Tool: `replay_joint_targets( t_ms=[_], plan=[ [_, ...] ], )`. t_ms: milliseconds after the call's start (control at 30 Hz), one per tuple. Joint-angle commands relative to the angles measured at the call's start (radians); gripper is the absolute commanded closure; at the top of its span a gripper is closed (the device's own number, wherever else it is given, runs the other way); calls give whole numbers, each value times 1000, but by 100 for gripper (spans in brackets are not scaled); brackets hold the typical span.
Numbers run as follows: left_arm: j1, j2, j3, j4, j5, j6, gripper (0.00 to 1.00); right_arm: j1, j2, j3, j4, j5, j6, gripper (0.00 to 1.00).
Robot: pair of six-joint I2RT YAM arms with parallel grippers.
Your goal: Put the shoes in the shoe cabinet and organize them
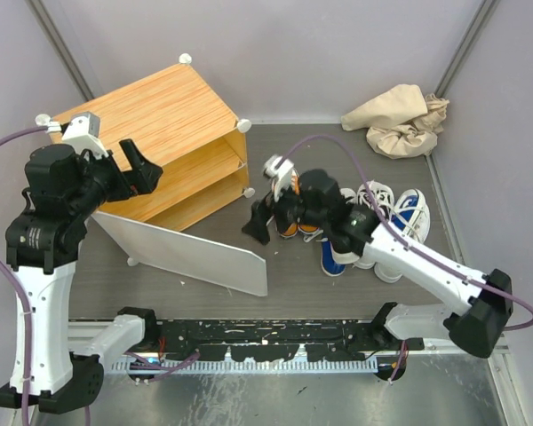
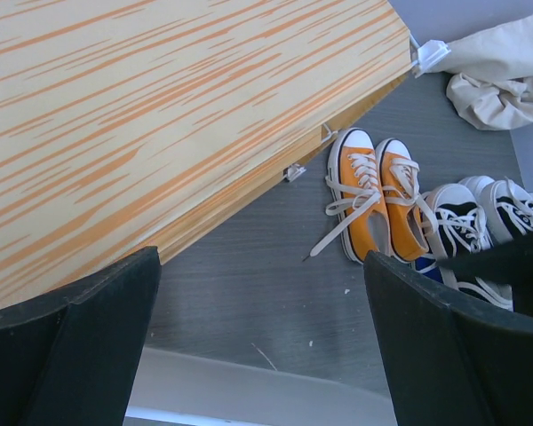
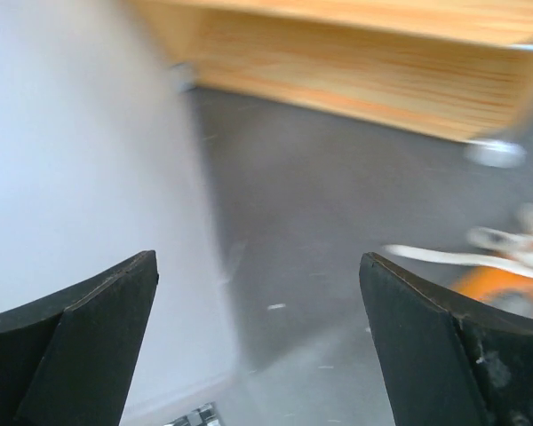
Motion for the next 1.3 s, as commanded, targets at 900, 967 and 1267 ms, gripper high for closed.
replay_joint_targets(
  t_ms=[900,967,1267],
  plan=[
    [-3,-183,-166,-103,75,27,2,478,116,-43,-15,425,102,0],
    [-3,-195,-177,-97,82,27,2,362,96,-42,-50,426,144,0],
    [-3,-223,-204,-103,93,36,2,107,145,36,-194,639,128,0]
  ],
)
